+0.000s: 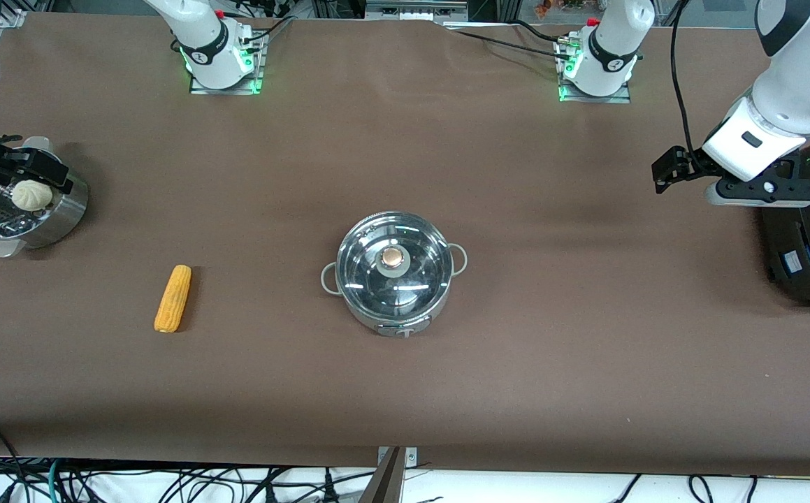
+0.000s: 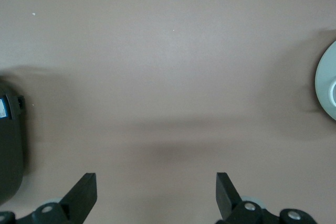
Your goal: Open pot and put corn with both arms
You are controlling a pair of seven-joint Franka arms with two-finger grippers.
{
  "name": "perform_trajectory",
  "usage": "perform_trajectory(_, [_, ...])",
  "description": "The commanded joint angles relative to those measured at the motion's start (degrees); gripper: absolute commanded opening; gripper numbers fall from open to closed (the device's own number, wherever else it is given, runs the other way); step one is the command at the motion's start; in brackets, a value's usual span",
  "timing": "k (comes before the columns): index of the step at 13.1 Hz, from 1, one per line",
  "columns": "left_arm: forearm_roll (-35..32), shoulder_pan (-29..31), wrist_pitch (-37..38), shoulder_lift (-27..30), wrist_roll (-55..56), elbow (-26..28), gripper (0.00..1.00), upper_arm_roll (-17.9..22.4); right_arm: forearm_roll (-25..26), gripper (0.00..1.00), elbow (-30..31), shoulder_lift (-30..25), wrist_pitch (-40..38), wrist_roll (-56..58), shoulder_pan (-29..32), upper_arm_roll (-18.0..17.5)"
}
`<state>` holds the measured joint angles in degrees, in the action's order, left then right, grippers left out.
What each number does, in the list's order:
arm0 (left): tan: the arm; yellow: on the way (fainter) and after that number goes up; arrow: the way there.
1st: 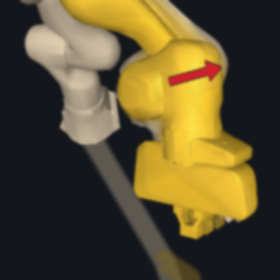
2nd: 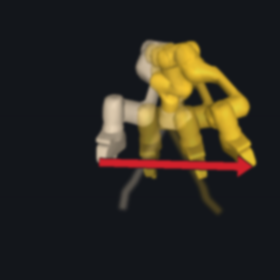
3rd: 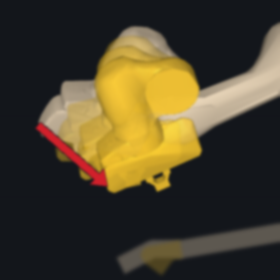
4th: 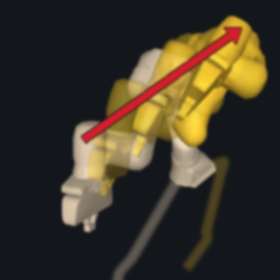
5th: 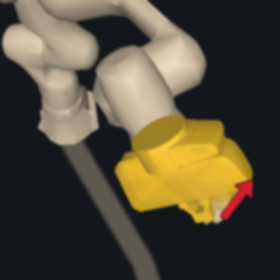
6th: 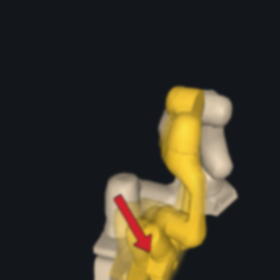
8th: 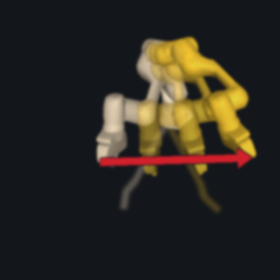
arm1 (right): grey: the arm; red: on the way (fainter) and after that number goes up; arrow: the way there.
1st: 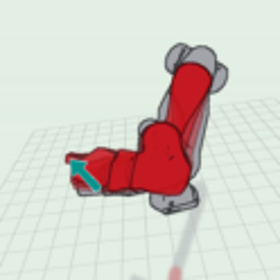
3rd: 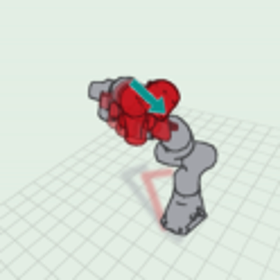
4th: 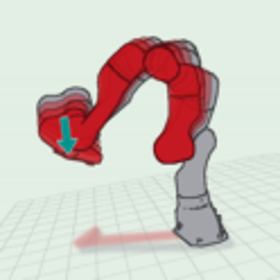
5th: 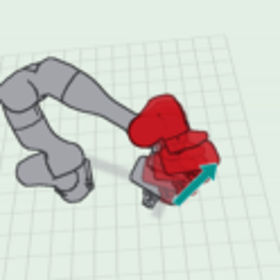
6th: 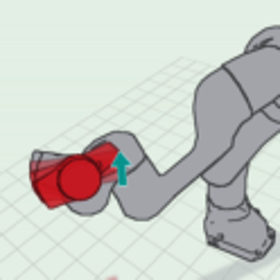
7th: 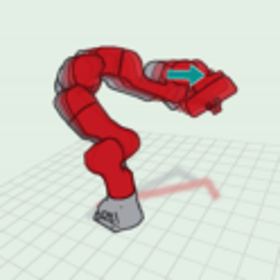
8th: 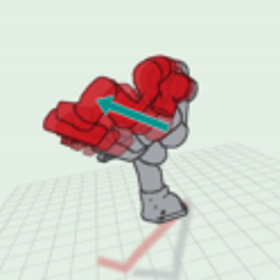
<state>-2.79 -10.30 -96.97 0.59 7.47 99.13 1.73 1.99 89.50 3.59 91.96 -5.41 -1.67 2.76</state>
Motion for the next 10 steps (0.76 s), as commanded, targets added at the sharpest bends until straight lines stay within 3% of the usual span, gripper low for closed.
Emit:
perform_trajectory(1, [-0.6,-0.2,1.2,0.3,1.1,-0.8,1.00,-0.1,0.4,1.00,-1.2,0.4,-0.7,0.6,0.0,0.0])
perform_trajectory(10, [-0.5,-0.2,1.4,0.3,1.6,-0.9,1.00,-0.1,0.4,1.00,-1.2,0.4,-0.6,0.7,0.1,0.0])
